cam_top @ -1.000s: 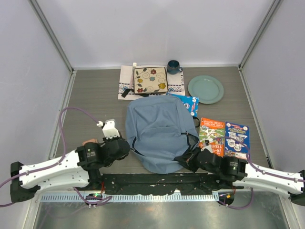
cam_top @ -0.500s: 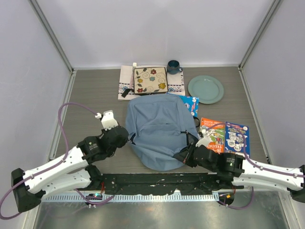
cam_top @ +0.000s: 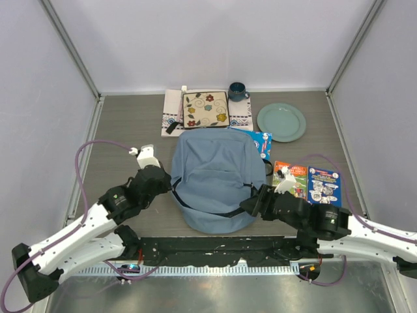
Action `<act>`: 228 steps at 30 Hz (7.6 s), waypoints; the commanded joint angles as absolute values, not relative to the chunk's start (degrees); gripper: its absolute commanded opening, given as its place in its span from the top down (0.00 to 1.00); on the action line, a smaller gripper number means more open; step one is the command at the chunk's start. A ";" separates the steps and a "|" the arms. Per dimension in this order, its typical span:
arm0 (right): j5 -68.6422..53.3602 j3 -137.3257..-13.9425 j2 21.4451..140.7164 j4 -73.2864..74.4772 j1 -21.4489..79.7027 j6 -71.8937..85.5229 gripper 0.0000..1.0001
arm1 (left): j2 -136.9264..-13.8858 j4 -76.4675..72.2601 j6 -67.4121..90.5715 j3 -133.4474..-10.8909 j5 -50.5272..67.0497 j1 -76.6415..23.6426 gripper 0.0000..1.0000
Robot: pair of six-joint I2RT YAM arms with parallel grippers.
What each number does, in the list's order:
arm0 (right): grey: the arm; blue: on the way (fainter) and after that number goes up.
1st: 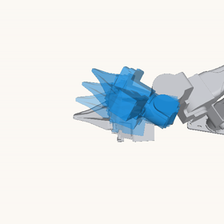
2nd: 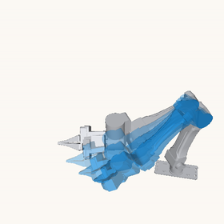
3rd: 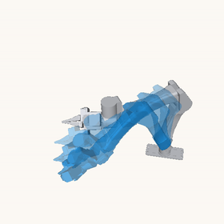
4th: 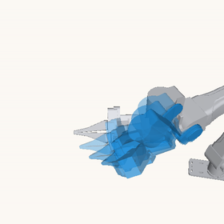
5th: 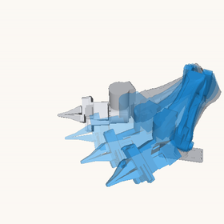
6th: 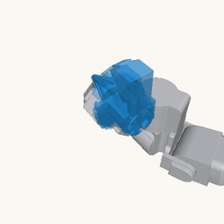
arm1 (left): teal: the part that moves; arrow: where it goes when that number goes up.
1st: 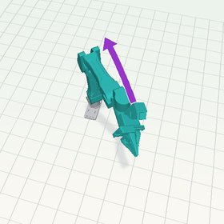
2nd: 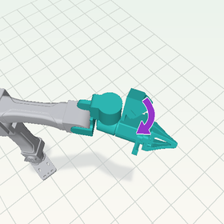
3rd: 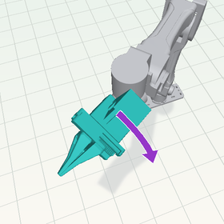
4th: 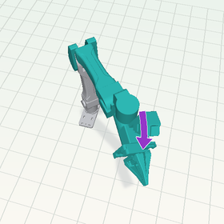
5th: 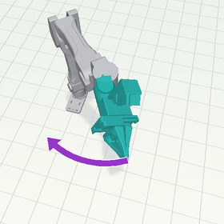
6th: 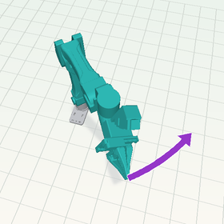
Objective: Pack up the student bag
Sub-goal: Unzip the student bag at the center of the board, then adjust the student bag at the center of the board.
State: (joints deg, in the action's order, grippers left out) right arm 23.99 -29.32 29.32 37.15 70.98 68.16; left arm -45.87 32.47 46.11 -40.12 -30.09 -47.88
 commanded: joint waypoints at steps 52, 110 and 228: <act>28.84 -45.89 86.84 -16.52 84.29 32.08 0.99 | -42.01 29.01 50.63 -36.74 -27.77 -47.37 1.00; 13.13 -31.83 58.70 21.54 35.53 51.42 0.14 | -59.67 21.27 46.41 -37.09 -11.25 -35.42 0.03; 11.42 -22.50 68.91 -2.55 53.00 57.48 0.46 | -87.18 13.89 34.37 -52.47 11.17 -52.65 0.57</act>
State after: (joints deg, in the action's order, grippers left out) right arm 7.03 -23.40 70.15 -4.27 53.49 57.36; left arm -84.84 16.88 35.33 -50.35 9.98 -52.75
